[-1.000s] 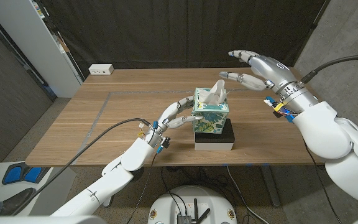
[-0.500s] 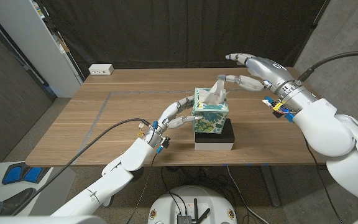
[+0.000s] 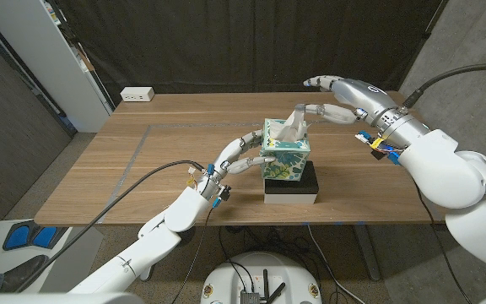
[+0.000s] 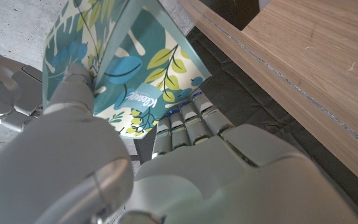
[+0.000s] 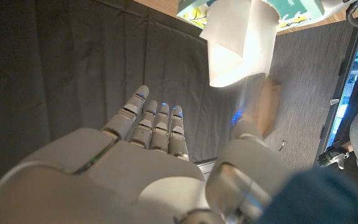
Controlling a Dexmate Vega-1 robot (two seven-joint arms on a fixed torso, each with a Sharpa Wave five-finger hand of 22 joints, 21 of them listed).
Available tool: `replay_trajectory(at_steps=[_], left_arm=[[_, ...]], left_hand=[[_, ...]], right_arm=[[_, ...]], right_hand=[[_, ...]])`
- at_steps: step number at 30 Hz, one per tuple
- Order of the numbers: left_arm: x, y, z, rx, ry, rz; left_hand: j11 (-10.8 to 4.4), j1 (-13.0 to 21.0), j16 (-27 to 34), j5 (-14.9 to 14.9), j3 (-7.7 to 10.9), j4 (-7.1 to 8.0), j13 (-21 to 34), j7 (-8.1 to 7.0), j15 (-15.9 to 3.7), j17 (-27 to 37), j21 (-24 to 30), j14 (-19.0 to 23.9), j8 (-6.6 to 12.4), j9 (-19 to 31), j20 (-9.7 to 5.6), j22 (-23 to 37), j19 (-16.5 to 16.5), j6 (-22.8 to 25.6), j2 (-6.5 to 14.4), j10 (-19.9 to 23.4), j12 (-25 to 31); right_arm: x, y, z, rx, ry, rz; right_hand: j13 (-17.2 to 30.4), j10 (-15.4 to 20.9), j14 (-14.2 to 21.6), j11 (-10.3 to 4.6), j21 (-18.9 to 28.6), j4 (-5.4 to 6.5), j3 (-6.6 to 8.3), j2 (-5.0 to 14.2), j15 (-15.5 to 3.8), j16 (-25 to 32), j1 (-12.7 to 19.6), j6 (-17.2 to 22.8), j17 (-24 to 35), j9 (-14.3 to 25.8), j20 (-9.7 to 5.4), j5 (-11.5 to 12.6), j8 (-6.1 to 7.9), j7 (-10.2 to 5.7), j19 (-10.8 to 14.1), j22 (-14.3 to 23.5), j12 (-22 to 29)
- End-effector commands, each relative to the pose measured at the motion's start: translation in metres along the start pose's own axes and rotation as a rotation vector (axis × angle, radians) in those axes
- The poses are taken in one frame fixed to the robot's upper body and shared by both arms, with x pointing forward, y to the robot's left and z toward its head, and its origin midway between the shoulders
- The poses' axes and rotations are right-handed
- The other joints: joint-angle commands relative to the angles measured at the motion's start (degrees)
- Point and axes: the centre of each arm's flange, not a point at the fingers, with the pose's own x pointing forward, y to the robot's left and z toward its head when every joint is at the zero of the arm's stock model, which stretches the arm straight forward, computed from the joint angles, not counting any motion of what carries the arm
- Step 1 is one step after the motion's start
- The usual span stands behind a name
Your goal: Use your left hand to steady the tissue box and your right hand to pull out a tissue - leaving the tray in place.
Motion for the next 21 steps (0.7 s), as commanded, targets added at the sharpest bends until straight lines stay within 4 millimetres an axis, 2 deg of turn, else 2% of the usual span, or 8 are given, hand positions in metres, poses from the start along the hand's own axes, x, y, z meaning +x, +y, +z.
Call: replay_trajectory(at_steps=[1,8,13,21], left_arm=[[-0.0002,-0.0005,-0.0003,-0.001,0.003,-0.001],[-0.0006,-0.0014,-0.0007,-0.003,0.006,0.001],[-0.0007,-0.0015,-0.0001,-0.001,0.003,0.002],[-0.0004,-0.0018,0.0003,-0.001,0.001,0.002]], left_hand=[[-0.17,0.14,-0.26,0.29,0.19,0.32,0.16,0.09,-1.46,0.22,-0.18,0.71,0.49,0.05,-0.26,0.26,0.57,0.68,0.54,0.53,-0.09],[-0.02,0.12,-0.30,0.29,0.13,0.34,0.18,0.09,-1.43,0.22,-0.20,0.65,0.47,0.05,-0.29,0.26,0.55,0.75,0.57,0.58,-0.13],[-0.08,0.19,-0.34,0.30,0.13,0.31,0.20,-0.01,-1.40,0.21,-0.22,0.62,0.44,0.05,-0.26,0.26,0.53,0.75,0.60,0.56,-0.18],[-0.01,0.21,-0.34,0.30,0.09,0.30,0.22,0.01,-1.47,0.21,-0.24,0.65,0.39,0.05,-0.24,0.27,0.52,0.75,0.62,0.57,-0.24]], right_arm=[[0.0027,0.0005,0.0058,-0.058,0.002,0.022],[0.0047,0.0036,0.0070,-0.075,0.009,0.025],[0.0063,0.0047,0.0071,-0.082,0.013,0.040],[0.0064,0.0053,0.0059,-0.082,0.016,0.053]], right_hand=[[0.22,0.38,0.34,-1.07,0.13,-0.21,1.02,-0.29,-0.62,0.15,2.70,1.71,-0.15,0.23,-0.22,0.64,0.91,-0.61,1.00,0.08,0.53],[0.25,0.48,0.75,-2.48,0.14,-0.26,2.43,-1.24,-1.34,0.14,7.04,4.88,-0.57,0.46,-0.60,0.95,1.99,-2.02,1.55,0.02,0.36],[0.28,0.31,0.95,-2.79,0.28,-0.27,3.06,-1.66,-1.43,0.16,9.16,5.75,-0.77,0.66,-0.78,1.03,2.26,-3.19,2.21,0.00,0.24],[0.30,0.11,1.21,-3.17,0.25,-0.27,3.60,-2.14,-1.46,0.21,11.16,6.90,-0.95,0.92,-0.79,0.98,2.72,-3.62,2.44,-0.01,0.12]])
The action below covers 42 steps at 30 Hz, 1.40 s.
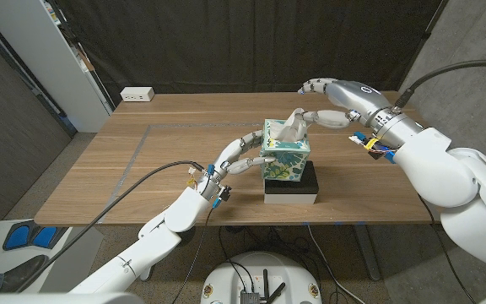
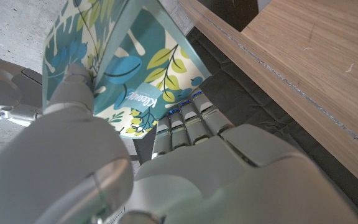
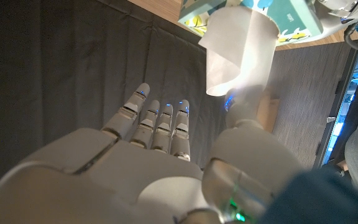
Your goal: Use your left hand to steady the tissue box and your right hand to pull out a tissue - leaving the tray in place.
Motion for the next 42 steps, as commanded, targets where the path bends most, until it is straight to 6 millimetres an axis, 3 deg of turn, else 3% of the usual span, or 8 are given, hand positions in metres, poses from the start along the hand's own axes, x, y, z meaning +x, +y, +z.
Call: replay_trajectory(at_steps=[1,25,34,38,42], left_arm=[[0.000,-0.001,0.001,0.000,-0.001,0.001],[-0.001,-0.002,-0.002,-0.005,0.008,0.003],[-0.001,-0.002,-0.002,-0.005,0.009,0.003],[-0.001,-0.002,-0.002,-0.005,0.008,0.003],[-0.001,-0.002,-0.002,-0.006,0.007,0.004]], left_hand=[[0.11,0.20,0.00,0.35,0.09,0.32,0.23,-0.12,-1.49,0.21,-0.24,0.68,0.26,0.08,-0.24,0.27,0.53,0.25,0.65,0.46,-0.01],[0.24,0.22,-0.05,0.36,-0.07,0.32,0.31,-0.11,-1.48,0.21,-0.28,0.71,0.18,0.08,-0.20,0.27,0.56,0.38,0.69,0.51,-0.17],[0.08,0.29,-0.07,0.38,-0.09,0.30,0.34,-0.07,-1.50,0.21,-0.29,0.72,0.13,0.09,-0.18,0.28,0.59,0.36,0.77,0.56,-0.22],[0.04,0.32,-0.07,0.38,-0.09,0.29,0.35,-0.09,-1.44,0.21,-0.30,0.74,0.12,0.09,-0.18,0.28,0.57,0.38,0.79,0.60,-0.23],[0.11,0.31,-0.06,0.38,-0.12,0.30,0.36,-0.09,-1.44,0.21,-0.31,0.77,0.11,0.09,-0.19,0.28,0.56,0.41,0.79,0.60,-0.25]], right_arm=[[0.001,0.002,0.000,-0.012,0.007,0.020],[0.010,0.003,0.002,-0.020,-0.004,0.091],[0.016,0.005,0.004,-0.024,-0.012,0.117],[0.018,0.006,0.005,-0.031,-0.021,0.120],[0.021,0.007,0.005,-0.034,-0.025,0.125]], right_hand=[[0.31,-0.02,0.30,-0.28,0.23,0.05,0.54,-0.19,-0.10,0.20,1.27,0.96,0.01,0.24,0.22,0.14,0.65,-0.07,0.62,0.12,0.10],[0.40,-2.05,-0.84,-0.17,-0.27,0.66,1.09,-1.05,0.58,-0.13,4.55,3.53,-0.09,0.50,0.60,-0.27,1.32,-1.42,-0.17,0.13,-0.62],[0.48,-2.68,-1.68,-0.54,-0.40,1.00,1.10,-1.29,0.74,-0.22,5.63,8.24,0.08,0.66,0.75,-0.59,2.87,-4.32,-0.78,0.16,-0.58],[0.51,-2.53,-1.92,-0.78,-0.38,1.04,1.18,-1.22,0.77,-0.16,6.27,9.76,0.19,0.70,0.74,-0.67,3.32,-6.73,-0.93,0.17,-0.42],[0.51,-2.37,-1.95,-1.03,-0.36,1.03,1.23,-1.24,0.80,-0.07,6.69,10.73,0.26,0.70,0.77,-0.71,3.62,-8.09,-0.99,0.17,-0.33]])
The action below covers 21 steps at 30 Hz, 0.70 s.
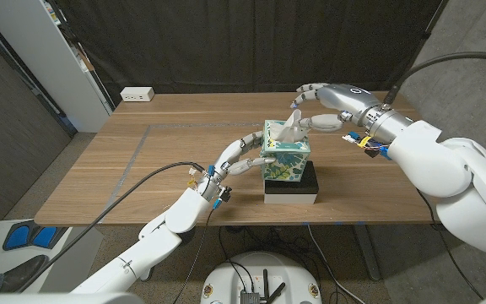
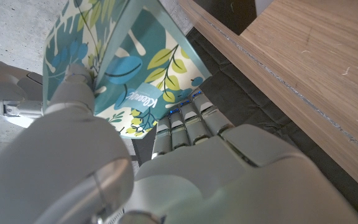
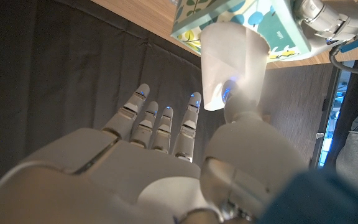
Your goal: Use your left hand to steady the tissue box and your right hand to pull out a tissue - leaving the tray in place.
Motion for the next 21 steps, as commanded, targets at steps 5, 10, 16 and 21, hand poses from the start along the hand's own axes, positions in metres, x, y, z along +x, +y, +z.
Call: replay_trajectory(at_steps=[5,10,16,21], left_arm=[[0.0008,0.0004,-0.0008,-0.002,0.002,0.001],[0.0013,0.0002,-0.0008,-0.002,0.001,0.001],[0.0024,-0.0002,-0.0005,-0.001,-0.001,-0.003],[0.0033,-0.0007,-0.0007,-0.002,0.001,-0.005]], left_hand=[[0.13,0.21,-0.13,0.55,-0.01,0.11,0.11,-0.12,-1.23,0.21,-0.31,0.49,0.24,0.08,-0.19,0.27,0.58,0.48,0.50,0.61,-0.30],[0.05,0.22,-0.11,0.55,-0.03,0.11,0.12,-0.11,-1.19,0.21,-0.32,0.54,0.23,0.09,-0.17,0.27,0.59,0.50,0.52,0.72,-0.28],[0.10,0.24,-0.12,0.55,-0.07,0.10,0.14,-0.14,-1.19,0.21,-0.33,0.58,0.20,0.09,-0.16,0.27,0.58,0.51,0.52,0.76,-0.31],[-0.04,0.26,-0.13,0.55,-0.11,0.09,0.16,-0.10,-1.19,0.20,-0.34,0.59,0.19,0.09,-0.16,0.27,0.59,0.54,0.51,0.78,-0.35]], right_arm=[[0.0112,0.0043,0.0018,-0.013,-0.018,0.033],[0.0132,0.0048,0.0022,-0.013,-0.022,0.035],[0.0146,0.0056,0.0022,-0.013,-0.023,0.035],[0.0154,0.0071,0.0023,-0.012,-0.019,0.029]], right_hand=[[0.23,0.29,-0.25,-0.55,0.07,0.29,0.11,0.26,0.06,0.02,1.19,2.32,0.33,0.11,0.15,-0.08,1.20,-2.47,-0.42,0.17,0.20],[0.21,0.62,-0.13,-1.20,0.15,0.31,0.15,0.27,-0.05,0.20,1.69,4.07,0.44,0.10,0.20,-0.15,1.81,-2.84,-0.32,0.17,0.31],[0.17,1.08,0.32,-1.30,0.34,0.38,0.14,0.25,-0.14,0.55,2.21,6.74,0.60,0.06,0.11,-0.26,2.74,-2.81,0.12,0.18,0.44],[0.10,1.82,1.02,-1.78,0.55,0.33,0.19,0.26,-0.58,1.04,3.04,9.87,0.81,0.00,-0.18,-0.44,3.82,-3.37,0.75,0.19,0.61]])
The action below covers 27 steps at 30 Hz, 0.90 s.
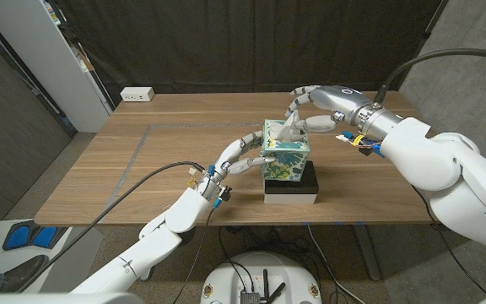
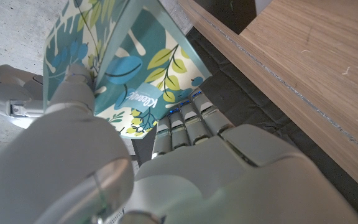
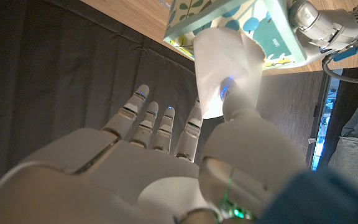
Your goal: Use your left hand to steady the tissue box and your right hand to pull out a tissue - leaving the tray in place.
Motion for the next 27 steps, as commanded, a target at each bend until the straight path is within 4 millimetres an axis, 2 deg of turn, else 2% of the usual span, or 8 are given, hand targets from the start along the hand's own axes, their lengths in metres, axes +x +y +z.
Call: replay_trajectory(at_steps=[1,3,6,9,14,20,27], left_arm=[[0.0022,-0.0012,-0.0003,-0.002,0.002,-0.008],[0.0024,-0.0013,-0.0004,0.000,0.002,-0.007],[0.0024,-0.0013,0.0000,0.001,0.002,-0.008],[0.0019,-0.0006,0.0008,0.007,0.003,-0.008],[0.0021,-0.0005,0.0017,0.010,0.003,-0.006],[0.0014,-0.0001,0.0021,0.012,0.004,0.004],[0.0007,0.0007,0.0019,0.013,0.008,0.005]], left_hand=[[-0.33,0.26,-0.13,0.56,-0.10,0.12,0.18,-0.12,-1.31,0.21,-0.34,0.51,0.40,0.12,-0.18,0.28,0.59,0.51,0.56,0.50,-0.35],[-0.34,0.25,-0.14,0.56,-0.11,0.12,0.18,-0.09,-1.31,0.21,-0.34,0.49,0.41,0.12,-0.17,0.28,0.59,0.55,0.57,0.50,-0.36],[-0.31,0.24,-0.15,0.56,-0.14,0.13,0.19,-0.05,-1.27,0.21,-0.35,0.48,0.40,0.12,-0.18,0.28,0.60,0.57,0.58,0.52,-0.38],[-0.33,0.26,-0.17,0.56,-0.15,0.13,0.20,-0.10,-1.34,0.21,-0.36,0.46,0.41,0.12,-0.18,0.28,0.59,0.61,0.59,0.53,-0.40],[-0.31,0.29,-0.15,0.57,-0.18,0.13,0.22,-0.14,-1.33,0.21,-0.34,0.53,0.40,0.12,-0.15,0.28,0.66,0.66,0.62,0.64,-0.40],[-0.39,0.28,-0.14,0.56,-0.23,0.12,0.24,-0.12,-1.47,0.21,-0.33,0.61,0.40,0.12,-0.17,0.28,0.71,0.72,0.59,0.72,-0.40],[-0.43,0.29,-0.11,0.56,-0.27,0.12,0.26,-0.14,-1.44,0.20,-0.33,0.71,0.40,0.12,-0.15,0.29,0.73,0.78,0.59,0.88,-0.39]], right_arm=[[0.0039,0.0030,0.0002,-0.003,0.002,-0.005],[0.0043,0.0038,0.0000,-0.002,0.004,-0.009],[0.0047,0.0053,-0.0006,0.004,0.003,-0.017],[0.0053,0.0067,-0.0005,0.002,0.000,-0.025],[0.0059,0.0071,-0.0004,0.007,-0.004,-0.052],[0.0053,0.0056,-0.0020,0.018,-0.010,-0.072],[0.0039,0.0062,-0.0022,0.033,-0.015,-0.103]], right_hand=[[0.09,1.62,0.94,-0.41,0.64,0.33,0.20,0.28,-0.36,0.69,1.38,3.17,0.45,0.14,-0.39,-0.30,1.23,-0.49,1.13,0.19,0.54],[0.07,1.87,1.26,-0.73,0.72,0.35,0.18,0.27,-0.59,0.87,1.57,3.89,0.52,0.14,-0.47,-0.37,1.50,-0.65,1.42,0.19,0.58],[0.02,3.06,1.85,-1.07,0.86,0.43,0.15,0.49,-0.91,1.32,2.25,7.07,0.74,0.24,-0.65,-0.59,2.81,-0.69,2.06,0.20,0.83],[0.00,3.37,2.07,-1.48,1.01,0.40,0.09,0.47,-1.06,1.53,2.69,8.72,0.87,0.32,-0.77,-0.72,3.54,-1.09,2.62,0.20,0.82],[-0.02,4.28,2.95,-2.09,1.29,0.25,0.12,0.62,-1.66,2.24,4.36,12.94,1.27,1.51,-1.10,-0.99,6.21,-0.72,3.83,0.25,0.85],[0.03,5.56,3.85,-1.84,1.53,0.33,-0.01,0.64,-2.19,2.86,5.06,14.10,1.58,2.27,-1.26,-1.20,7.38,-0.46,4.75,0.30,1.18],[0.09,6.17,4.66,-1.45,1.67,0.33,-0.14,0.53,-2.51,3.42,5.72,14.90,1.88,2.22,-1.46,-1.41,7.93,0.13,5.44,0.33,1.25]])
